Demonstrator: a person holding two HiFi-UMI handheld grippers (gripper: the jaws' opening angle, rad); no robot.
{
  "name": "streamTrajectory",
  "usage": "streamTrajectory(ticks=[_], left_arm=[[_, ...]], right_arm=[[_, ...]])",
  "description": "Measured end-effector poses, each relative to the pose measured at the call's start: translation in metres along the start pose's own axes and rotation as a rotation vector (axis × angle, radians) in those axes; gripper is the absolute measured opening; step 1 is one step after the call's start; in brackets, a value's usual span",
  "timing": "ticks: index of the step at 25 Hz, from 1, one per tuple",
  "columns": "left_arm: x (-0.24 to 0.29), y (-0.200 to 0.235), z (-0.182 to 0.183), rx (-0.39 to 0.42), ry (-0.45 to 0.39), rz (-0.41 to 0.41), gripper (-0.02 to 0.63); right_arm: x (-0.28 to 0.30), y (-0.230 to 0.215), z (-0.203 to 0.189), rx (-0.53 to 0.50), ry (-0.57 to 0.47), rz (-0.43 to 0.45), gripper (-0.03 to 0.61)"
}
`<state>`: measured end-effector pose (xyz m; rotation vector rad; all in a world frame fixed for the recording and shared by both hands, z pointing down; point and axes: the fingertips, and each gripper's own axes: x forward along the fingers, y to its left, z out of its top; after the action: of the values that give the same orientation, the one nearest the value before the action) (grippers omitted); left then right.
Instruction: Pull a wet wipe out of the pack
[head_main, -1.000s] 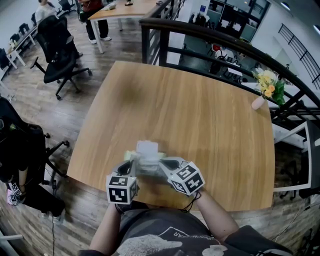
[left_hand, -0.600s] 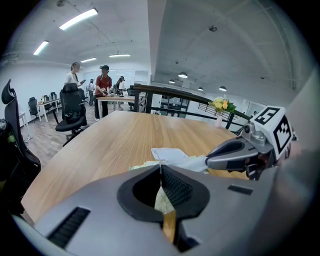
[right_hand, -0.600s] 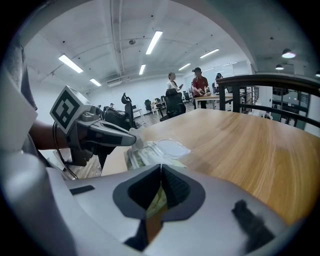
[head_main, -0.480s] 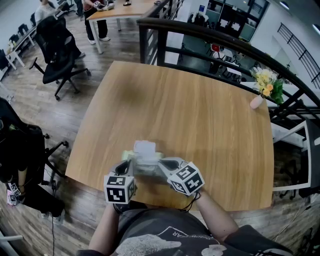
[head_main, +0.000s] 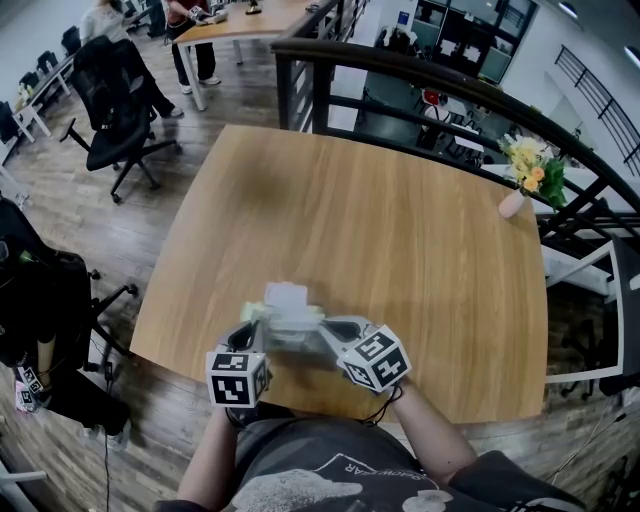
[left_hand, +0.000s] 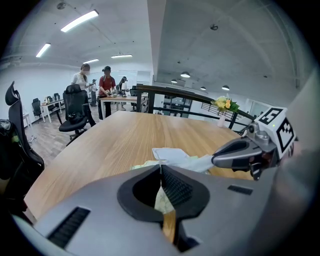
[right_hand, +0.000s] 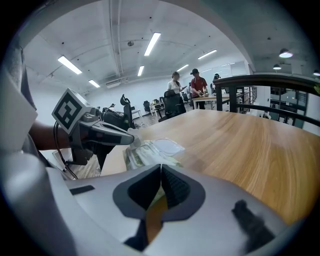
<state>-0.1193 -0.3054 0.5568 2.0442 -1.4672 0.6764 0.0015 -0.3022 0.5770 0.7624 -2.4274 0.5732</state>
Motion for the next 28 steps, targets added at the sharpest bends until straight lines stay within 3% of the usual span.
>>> streamTrajectory(ticks=[28], left_arm=[[0.000,-0.014,-0.002,-0.018,-0.013,0.105,0.017]], right_arm=[[-0.030,-0.018,-0.006,-0.016,-0.052,0.005,0.028]])
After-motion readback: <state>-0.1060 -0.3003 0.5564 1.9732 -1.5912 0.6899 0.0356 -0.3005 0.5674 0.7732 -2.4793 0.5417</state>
